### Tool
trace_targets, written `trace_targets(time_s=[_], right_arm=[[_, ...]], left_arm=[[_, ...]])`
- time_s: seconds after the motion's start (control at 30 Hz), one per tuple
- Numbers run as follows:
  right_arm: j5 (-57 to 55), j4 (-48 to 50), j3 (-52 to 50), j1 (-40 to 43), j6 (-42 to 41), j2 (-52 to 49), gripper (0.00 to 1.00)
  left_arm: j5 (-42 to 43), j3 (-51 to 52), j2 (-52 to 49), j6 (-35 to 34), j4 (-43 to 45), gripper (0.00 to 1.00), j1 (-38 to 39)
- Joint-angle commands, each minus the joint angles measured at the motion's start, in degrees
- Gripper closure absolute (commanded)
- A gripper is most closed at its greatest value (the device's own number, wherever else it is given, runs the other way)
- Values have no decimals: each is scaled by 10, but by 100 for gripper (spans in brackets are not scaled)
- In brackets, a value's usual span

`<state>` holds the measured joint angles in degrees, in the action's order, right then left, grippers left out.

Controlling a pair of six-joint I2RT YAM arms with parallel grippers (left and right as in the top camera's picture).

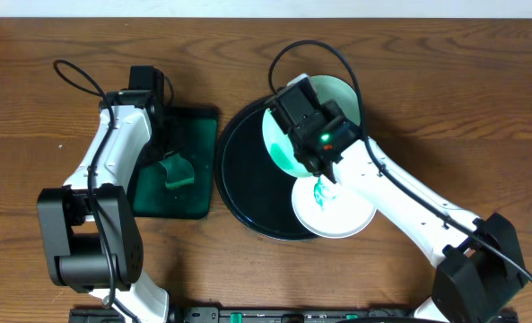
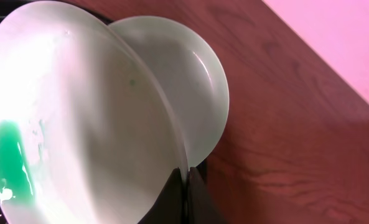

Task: Clean dirty plates on tray and stack at the side
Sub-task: 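Lift the cleaned plate with the right gripper and tilt it up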

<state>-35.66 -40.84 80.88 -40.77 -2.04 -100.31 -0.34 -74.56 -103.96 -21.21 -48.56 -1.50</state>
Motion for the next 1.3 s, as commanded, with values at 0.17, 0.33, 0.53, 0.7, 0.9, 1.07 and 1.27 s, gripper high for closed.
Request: trace_targets(time_s=[0.17, 0.33, 0.53, 0.7, 0.9, 1.07, 1.27], right_arm=[[-189, 25, -3, -54, 73, 19, 99], [-315, 63, -3, -114, 161, 19, 99], [-431, 131, -3, -180, 316, 19, 99], [-482, 172, -3, -221, 403, 19, 99], [-491, 175, -3, -233, 416, 19, 99], [-501, 175, -3, -234, 420, 19, 99], [-511, 179, -3, -234, 429, 19, 99]], left_arm=[[-23, 3, -9, 1, 0, 21, -1], [-23, 3, -9, 1, 0, 21, -1], [-23, 3, -9, 1, 0, 21, -1], [-23, 3, -9, 1, 0, 20, -1], [-23, 4, -9, 1, 0, 21, -1], [-23, 3, -9, 1, 0, 21, -1], [-23, 3, -9, 1, 0, 20, -1]])
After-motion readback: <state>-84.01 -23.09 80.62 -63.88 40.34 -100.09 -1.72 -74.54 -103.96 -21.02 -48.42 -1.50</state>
